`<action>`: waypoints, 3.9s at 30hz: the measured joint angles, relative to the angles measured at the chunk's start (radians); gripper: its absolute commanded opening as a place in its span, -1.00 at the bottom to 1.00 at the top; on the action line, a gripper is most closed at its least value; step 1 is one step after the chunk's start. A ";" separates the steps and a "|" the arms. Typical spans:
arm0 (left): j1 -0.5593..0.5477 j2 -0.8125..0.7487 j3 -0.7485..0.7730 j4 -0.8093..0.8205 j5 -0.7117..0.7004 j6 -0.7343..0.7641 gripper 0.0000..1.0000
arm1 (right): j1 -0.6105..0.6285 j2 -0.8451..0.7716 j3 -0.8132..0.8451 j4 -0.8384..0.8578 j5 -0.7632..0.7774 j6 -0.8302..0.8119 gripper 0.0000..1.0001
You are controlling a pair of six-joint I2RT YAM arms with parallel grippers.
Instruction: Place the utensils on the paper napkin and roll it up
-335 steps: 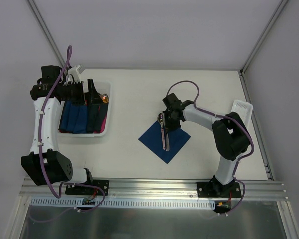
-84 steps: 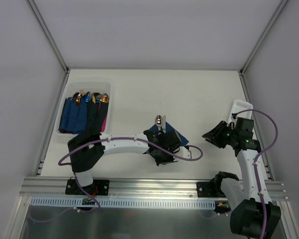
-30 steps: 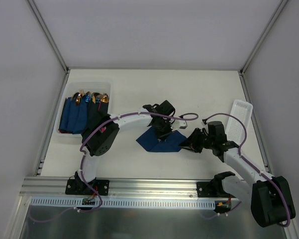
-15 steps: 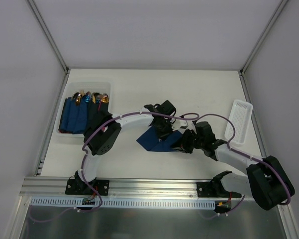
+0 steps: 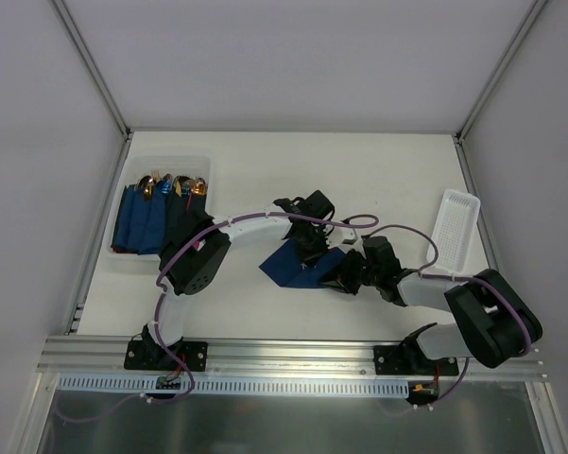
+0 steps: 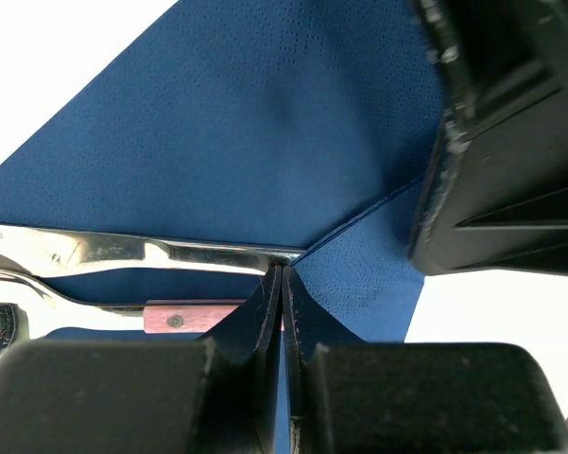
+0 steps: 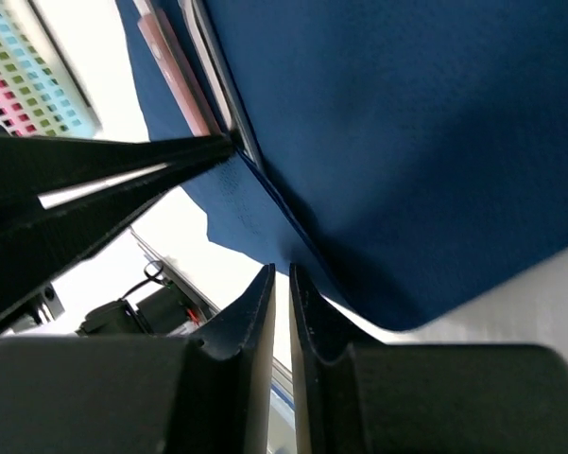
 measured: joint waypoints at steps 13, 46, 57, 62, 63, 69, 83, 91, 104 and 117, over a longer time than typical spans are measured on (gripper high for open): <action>0.000 0.000 0.000 0.000 0.000 0.000 -1.00 | 0.016 0.058 -0.001 0.083 0.000 0.047 -0.78; 0.102 -0.343 -0.202 -0.083 0.354 -0.222 -0.50 | 0.018 0.047 -0.033 0.073 0.052 0.118 -0.85; 0.102 -0.114 -0.159 -0.076 0.415 -0.381 -0.68 | 0.018 0.042 -0.034 0.067 0.058 0.121 -0.86; 0.102 -0.071 -0.142 -0.054 0.394 -0.433 -0.70 | 0.018 0.042 -0.033 0.066 0.058 0.121 -0.86; 0.102 -0.063 -0.140 -0.048 0.388 -0.443 -0.70 | 0.019 0.042 -0.033 0.066 0.058 0.121 -0.86; 0.105 -0.036 -0.138 -0.038 0.342 -0.475 -0.75 | 0.021 0.043 -0.032 0.064 0.058 0.120 -0.86; 0.161 -0.010 -0.172 -0.014 0.311 -0.502 -0.76 | 0.021 0.043 -0.030 0.060 0.058 0.117 -0.88; 0.170 -0.052 -0.227 0.010 0.292 -0.500 -0.71 | 0.021 0.043 -0.030 0.060 0.060 0.117 -0.88; 0.189 -0.167 -0.273 -0.021 0.323 -0.444 -0.68 | 0.021 0.043 -0.030 0.060 0.060 0.117 -0.89; 0.161 -0.164 -0.239 -0.028 0.455 -0.437 -0.68 | 0.021 0.044 -0.030 0.060 0.060 0.117 -0.89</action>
